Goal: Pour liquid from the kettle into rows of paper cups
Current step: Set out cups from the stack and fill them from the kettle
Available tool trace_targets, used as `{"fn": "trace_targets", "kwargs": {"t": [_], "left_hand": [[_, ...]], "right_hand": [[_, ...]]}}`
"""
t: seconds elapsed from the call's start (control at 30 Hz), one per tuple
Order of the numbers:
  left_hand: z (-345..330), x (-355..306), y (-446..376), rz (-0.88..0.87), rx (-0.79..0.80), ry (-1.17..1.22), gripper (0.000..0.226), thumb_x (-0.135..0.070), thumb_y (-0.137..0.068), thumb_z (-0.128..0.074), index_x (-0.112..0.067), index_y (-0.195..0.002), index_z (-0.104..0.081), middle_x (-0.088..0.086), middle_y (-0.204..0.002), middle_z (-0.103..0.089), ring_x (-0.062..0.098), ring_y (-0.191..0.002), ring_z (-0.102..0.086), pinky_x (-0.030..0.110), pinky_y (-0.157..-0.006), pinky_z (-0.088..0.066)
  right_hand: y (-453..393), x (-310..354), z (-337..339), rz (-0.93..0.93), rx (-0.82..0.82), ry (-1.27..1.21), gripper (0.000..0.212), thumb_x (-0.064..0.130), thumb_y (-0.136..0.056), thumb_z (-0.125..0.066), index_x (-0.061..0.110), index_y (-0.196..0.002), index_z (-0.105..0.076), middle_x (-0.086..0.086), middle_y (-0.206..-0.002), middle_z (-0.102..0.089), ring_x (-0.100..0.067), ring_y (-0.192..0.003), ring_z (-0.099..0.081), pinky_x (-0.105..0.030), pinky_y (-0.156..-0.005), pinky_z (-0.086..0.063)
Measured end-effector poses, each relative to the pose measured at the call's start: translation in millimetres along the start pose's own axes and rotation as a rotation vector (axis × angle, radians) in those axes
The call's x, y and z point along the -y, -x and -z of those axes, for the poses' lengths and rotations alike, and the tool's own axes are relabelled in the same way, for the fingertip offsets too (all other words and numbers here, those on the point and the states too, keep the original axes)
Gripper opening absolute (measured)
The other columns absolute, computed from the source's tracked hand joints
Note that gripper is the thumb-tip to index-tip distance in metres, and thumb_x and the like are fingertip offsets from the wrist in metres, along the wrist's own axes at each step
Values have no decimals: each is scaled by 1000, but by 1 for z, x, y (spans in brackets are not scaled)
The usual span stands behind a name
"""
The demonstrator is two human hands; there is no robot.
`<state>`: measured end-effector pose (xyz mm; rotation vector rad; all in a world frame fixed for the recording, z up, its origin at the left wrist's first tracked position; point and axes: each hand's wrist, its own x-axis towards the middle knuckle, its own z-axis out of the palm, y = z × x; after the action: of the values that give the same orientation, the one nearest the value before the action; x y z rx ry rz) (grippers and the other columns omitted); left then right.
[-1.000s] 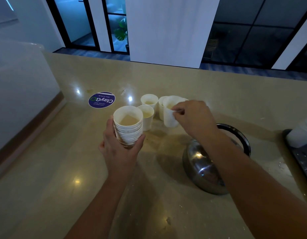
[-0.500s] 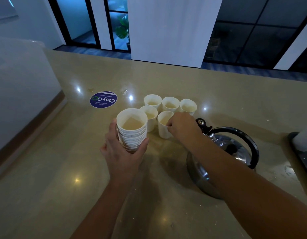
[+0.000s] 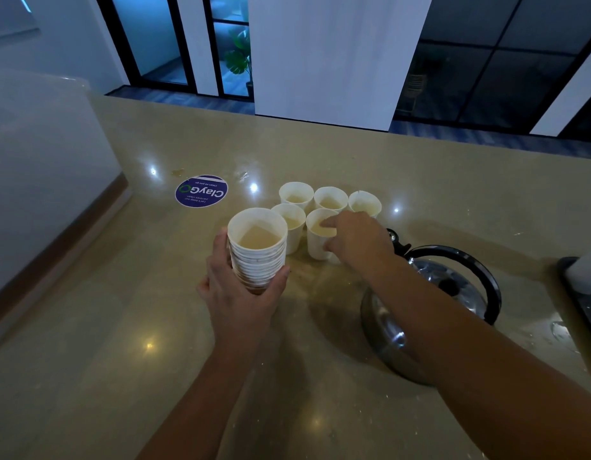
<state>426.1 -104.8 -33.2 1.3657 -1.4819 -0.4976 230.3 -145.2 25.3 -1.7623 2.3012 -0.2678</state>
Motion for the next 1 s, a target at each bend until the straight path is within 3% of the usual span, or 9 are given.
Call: {"fn": "trace_targets", "kwargs": {"t": [0.17,0.27,0.33,0.43,0.53,0.63,0.73,0.9,1.0], "left_hand": [[4,-13,5,-97,-91,2,102,-53,-67,-75,-34,-147,-15,4,-148,-37,17,-134,-38,58,-111,-30],[8,-31,13,-365,-244,-15,87,-23,-70,-80,-18,-140,-28,17,-138,-39,39,-128,-40,63,-101,-38],[11,-51,21,-543,-239,89,74,-4,-72,-74,-16,-133,-33,9,-131,-40,45,-117,-46,57,-95,-44],[9,-85,36,-614,-43,243,45,-5,-79,-61,-16,-122,-50,0,-119,-49,35,-106,-54,42,-92,-46],[-12,-99,41,-578,154,275,24,-12,-86,-54,-8,-106,-67,-1,-105,-62,19,-98,-60,33,-88,-50],[-38,-104,35,-517,316,201,26,-16,-89,-51,-11,-104,-72,-2,-102,-71,15,-97,-64,37,-82,-55],[-62,-113,25,-327,523,9,38,-19,-93,-54,-19,-130,-63,-5,-129,-65,14,-118,-57,37,-99,-49],[-88,-122,12,-243,685,-223,52,-30,-96,-56,-19,-145,-45,1,-136,-49,21,-125,-49,38,-99,-46],[-93,-121,12,-237,762,-248,52,-28,-96,-56,-25,-146,-46,3,-131,-50,22,-119,-53,40,-96,-50]], "right_hand": [[26,-3,29,33,-124,-149,48,28,-92,-69,39,-137,-58,4,-135,-63,-21,-112,-62,-35,-93,-50],[45,-15,55,19,-213,-280,34,30,-90,-71,38,-123,-69,11,-115,-70,-14,-100,-67,-36,-93,-53],[58,-28,69,6,-273,-366,25,30,-89,-71,37,-113,-73,15,-101,-72,-4,-88,-68,-22,-83,-53],[80,-49,78,-24,-421,-534,17,25,-90,-72,35,-102,-77,22,-90,-71,10,-84,-65,-1,-72,-42],[98,-66,73,-83,-538,-628,12,22,-90,-72,32,-95,-78,24,-85,-71,8,-86,-66,-9,-80,-47],[108,-82,61,-128,-559,-647,12,22,-91,-71,33,-92,-77,25,-85,-70,7,-84,-66,-10,-81,-47],[111,-91,52,-148,-597,-649,12,22,-93,-70,30,-99,-77,23,-88,-68,11,-83,-63,1,-75,-39],[108,-110,38,-224,-651,-605,13,33,-95,-65,29,-102,-75,10,-97,-70,-11,-95,-64,-30,-89,-49],[109,-116,26,-240,-604,-671,20,41,-98,-61,28,-102,-76,13,-88,-70,-8,-88,-65,-23,-79,-46]]}}
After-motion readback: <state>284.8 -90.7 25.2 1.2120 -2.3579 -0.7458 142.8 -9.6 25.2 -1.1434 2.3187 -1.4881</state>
